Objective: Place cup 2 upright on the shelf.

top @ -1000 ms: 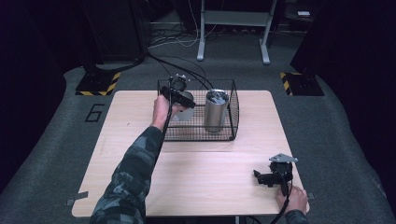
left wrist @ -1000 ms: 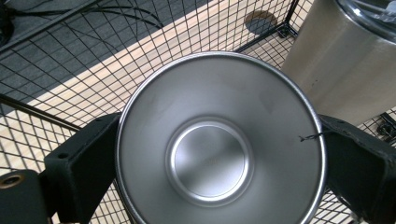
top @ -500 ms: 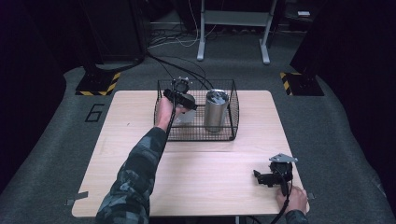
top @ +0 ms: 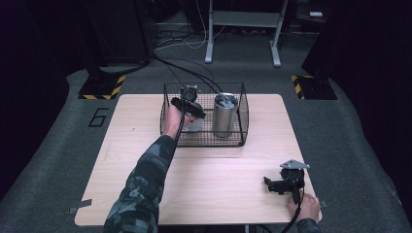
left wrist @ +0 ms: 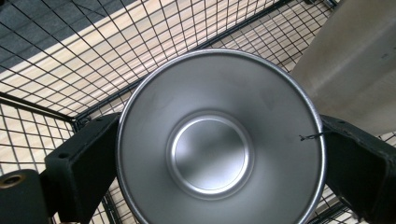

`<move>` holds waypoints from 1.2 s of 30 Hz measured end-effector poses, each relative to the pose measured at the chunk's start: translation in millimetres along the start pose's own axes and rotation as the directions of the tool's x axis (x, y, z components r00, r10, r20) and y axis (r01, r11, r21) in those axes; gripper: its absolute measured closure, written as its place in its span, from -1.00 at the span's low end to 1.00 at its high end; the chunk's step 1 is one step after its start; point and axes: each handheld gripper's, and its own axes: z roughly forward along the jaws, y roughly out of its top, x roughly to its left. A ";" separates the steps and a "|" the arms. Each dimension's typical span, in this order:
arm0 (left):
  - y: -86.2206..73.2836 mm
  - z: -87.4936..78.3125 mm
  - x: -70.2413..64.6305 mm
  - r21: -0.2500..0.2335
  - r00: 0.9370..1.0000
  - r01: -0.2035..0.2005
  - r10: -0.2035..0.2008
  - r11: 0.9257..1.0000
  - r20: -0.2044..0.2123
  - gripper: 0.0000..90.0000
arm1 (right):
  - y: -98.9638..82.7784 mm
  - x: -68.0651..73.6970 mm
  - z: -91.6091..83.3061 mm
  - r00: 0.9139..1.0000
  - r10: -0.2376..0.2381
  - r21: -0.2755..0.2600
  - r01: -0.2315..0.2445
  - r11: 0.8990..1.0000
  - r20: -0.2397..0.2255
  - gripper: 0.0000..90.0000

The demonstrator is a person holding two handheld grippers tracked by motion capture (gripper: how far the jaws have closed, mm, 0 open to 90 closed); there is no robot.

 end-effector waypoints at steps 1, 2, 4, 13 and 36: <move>-0.1 0.9 -0.3 -0.002 1.000 0.005 -0.005 1.000 -0.001 -0.87 | 0.0 0.0 -0.1 1.000 0.000 0.000 0.000 1.000 0.000 -1.00; -0.2 1.6 -0.1 0.001 1.000 0.005 -0.005 1.000 0.000 -0.87 | 0.0 -0.1 0.0 1.000 -0.001 0.000 0.001 1.000 0.000 -1.00; -0.7 3.2 -0.6 0.001 1.000 0.016 -0.016 1.000 0.002 -0.87 | 0.0 -0.3 0.0 1.000 -0.005 -0.001 0.005 1.000 0.000 -1.00; -0.8 6.0 1.9 0.015 1.000 0.029 -0.029 0.999 0.002 -0.87 | 0.0 -0.5 0.0 1.000 -0.008 0.001 0.008 1.000 -0.001 -1.00; 3.5 -36.0 2.4 -0.114 1.000 0.030 -0.030 0.993 0.007 -0.99 | 0.2 -0.5 0.0 1.000 -0.005 0.002 0.005 1.000 -0.003 -1.00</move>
